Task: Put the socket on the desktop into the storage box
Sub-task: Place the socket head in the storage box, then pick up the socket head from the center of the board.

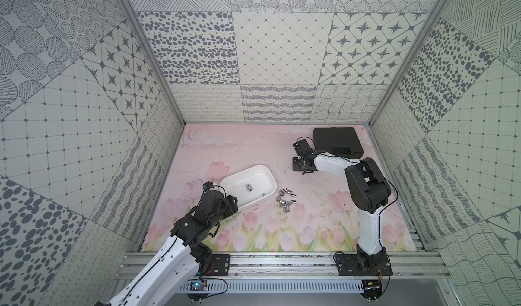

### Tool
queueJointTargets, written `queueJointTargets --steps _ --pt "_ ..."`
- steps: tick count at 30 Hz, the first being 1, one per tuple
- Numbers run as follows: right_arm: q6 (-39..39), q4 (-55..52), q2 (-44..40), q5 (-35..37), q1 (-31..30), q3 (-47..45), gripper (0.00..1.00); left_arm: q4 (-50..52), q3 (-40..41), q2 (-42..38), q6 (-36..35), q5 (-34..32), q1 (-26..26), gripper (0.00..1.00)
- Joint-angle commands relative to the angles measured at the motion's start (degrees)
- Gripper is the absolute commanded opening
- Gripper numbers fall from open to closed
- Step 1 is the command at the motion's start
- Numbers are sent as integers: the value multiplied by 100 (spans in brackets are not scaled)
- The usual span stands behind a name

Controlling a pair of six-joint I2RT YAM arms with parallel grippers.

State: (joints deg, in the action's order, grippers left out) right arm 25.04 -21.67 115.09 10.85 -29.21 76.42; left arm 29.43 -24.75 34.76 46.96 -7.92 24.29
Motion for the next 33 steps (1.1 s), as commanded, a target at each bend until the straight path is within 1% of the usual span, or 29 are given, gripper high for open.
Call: queueJointTargets --steps 1,7,11,14,16,21,23,25,28,31,32,33 --pt "167 6 -626 -77 -248 -212 5 19 -8 -15 -5 50 13 72" --pt "266 -8 -1326 98 -959 -332 5 36 -5 -31 -3 43 17 72" --pt "236 19 -1501 229 -1779 -71 5 36 -3 -40 -5 28 14 72" --pt "92 40 -1396 425 -2376 241 7 44 -6 -37 -1 2 9 72" --pt "9 14 -1193 398 -2637 489 7 62 -5 -44 12 -32 17 72" --pt "-55 -144 -616 228 -2782 859 10 80 -3 -52 11 -43 14 72" --pt "-114 -163 -487 164 -2808 900 13 80 -11 -71 13 -43 15 72" --pt "-210 -255 -373 80 -2816 970 20 89 -3 -83 7 -34 13 72" --pt "-338 -552 -225 110 -2809 1169 25 76 -3 -77 6 -17 23 72" --pt "-398 -578 -376 131 -2819 1119 37 69 -3 -60 13 -3 14 72" --pt "-427 -575 -488 158 -2825 1059 44 70 -5 -59 12 1 10 72" --pt "-450 -577 -571 203 -2818 1015 45 56 -3 -52 15 0 8 72"
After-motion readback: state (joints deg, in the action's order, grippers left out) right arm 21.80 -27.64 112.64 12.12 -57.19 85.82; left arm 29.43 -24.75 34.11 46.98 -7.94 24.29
